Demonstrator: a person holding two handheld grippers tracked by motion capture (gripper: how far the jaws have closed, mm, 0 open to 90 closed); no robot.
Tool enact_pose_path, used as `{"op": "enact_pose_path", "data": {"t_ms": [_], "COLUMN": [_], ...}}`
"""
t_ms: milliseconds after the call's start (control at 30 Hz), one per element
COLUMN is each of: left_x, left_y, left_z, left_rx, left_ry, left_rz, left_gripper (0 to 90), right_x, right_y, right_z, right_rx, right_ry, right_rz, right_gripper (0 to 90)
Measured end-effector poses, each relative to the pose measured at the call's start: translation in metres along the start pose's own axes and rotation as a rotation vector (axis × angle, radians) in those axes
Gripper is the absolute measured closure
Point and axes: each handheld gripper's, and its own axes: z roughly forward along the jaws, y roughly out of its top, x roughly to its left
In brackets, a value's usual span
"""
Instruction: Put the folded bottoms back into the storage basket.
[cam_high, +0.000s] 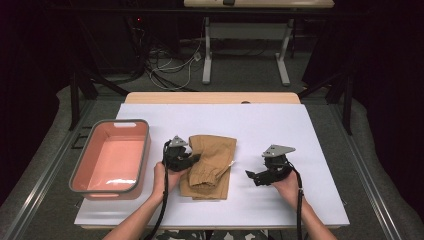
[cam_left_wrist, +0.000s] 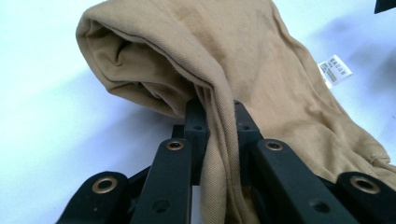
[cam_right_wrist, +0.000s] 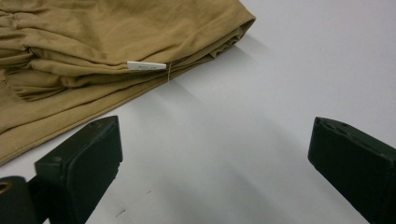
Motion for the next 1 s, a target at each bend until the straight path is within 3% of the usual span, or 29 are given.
{"op": "enact_pose_path", "data": {"t_ms": [533, 800, 867, 967, 1000], "left_x": [0.003, 0.005, 0.005, 0.006, 0.005], "left_y": [0.002, 0.003, 0.003, 0.005, 0.005], "left_z": [-0.004, -0.007, -0.007, -0.01, -0.011], "left_rx": [-0.031, -0.024, -0.021, -0.029, -0.033], "left_ry": [-0.001, -0.005, -0.017, -0.007, -0.01], "left_rz": [-0.021, -0.023, -0.05, -0.036, -0.054], "left_gripper": [81.4, 81.4, 81.6, 82.0, 82.1], "right_x": [0.001, 0.001, 0.001, 0.001, 0.001], "right_y": [0.0, -0.001, -0.001, -0.001, -0.001], "right_z": [0.001, 0.0, 0.001, 0.001, 0.0], "right_rx": [0.0, 0.0, 0.007, 0.007, 0.007], "right_ry": [0.002, 0.003, 0.002, 0.002, 0.002], "right_rz": [-0.002, -0.001, -0.006, -0.006, -0.005], "right_gripper": [2.6, 2.6, 2.6, 2.6, 2.6]}}
